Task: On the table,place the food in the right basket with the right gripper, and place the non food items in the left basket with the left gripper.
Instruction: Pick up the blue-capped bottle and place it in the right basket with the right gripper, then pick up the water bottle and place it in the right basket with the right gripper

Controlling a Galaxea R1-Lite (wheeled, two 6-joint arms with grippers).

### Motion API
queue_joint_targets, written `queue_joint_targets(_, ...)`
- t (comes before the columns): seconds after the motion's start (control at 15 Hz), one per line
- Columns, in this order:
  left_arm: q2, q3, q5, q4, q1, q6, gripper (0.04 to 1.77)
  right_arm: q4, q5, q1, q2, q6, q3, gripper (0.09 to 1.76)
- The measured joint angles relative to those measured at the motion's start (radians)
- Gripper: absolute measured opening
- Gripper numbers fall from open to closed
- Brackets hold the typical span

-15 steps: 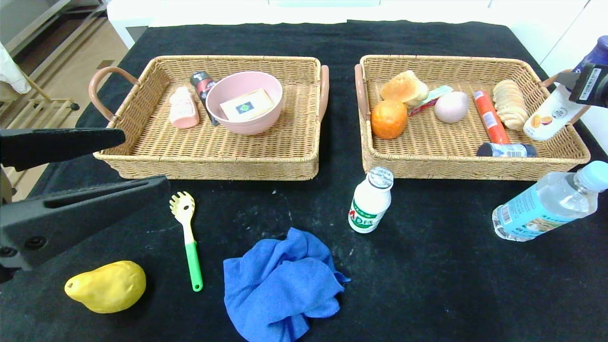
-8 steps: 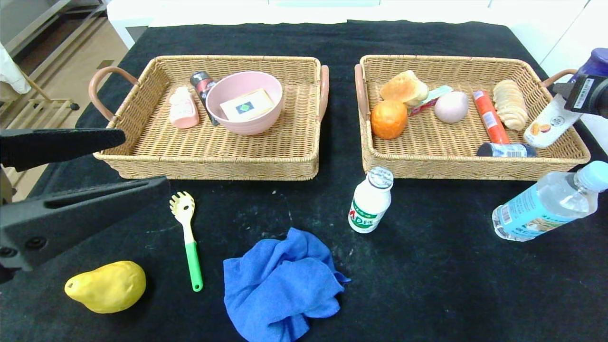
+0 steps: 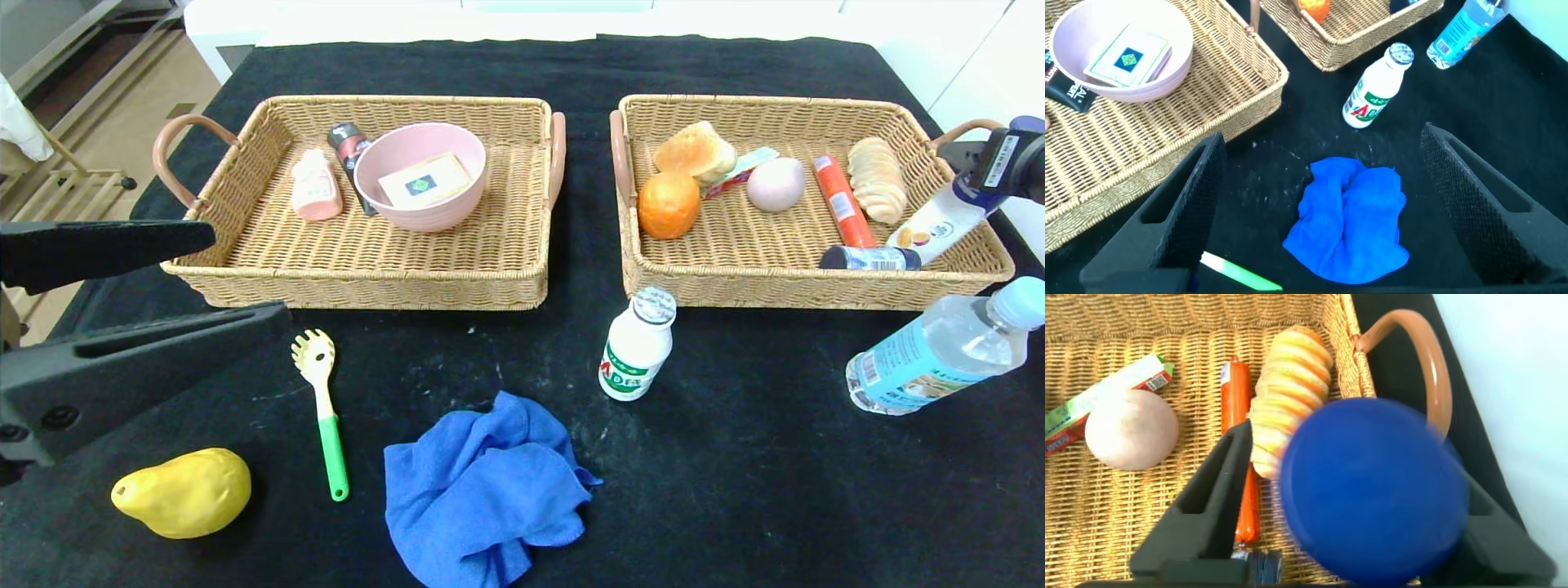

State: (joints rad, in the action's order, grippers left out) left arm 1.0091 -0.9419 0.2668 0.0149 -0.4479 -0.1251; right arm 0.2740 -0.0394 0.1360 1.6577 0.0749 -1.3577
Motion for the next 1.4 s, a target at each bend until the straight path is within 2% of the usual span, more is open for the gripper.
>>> queue_joint_targets(0.33,-0.001,0.000,0.000,0.000,0.000,0.000,1.72,0.000,0.001,0.000,-0.003,0.001,0.004,1.50)
queue_joint_targets(0.73,-0.005,0.000,0.000,-0.001,0.000,0.000,1.72,-0.017,0.032,-0.011,-0.065,-0.024,0.013,1.61)
queue_joint_targets(1.4,-0.010,-0.001,0.000,-0.003,0.000,0.000,1.72,-0.211,0.066,-0.047,-0.239,-0.039,0.018,1.68)
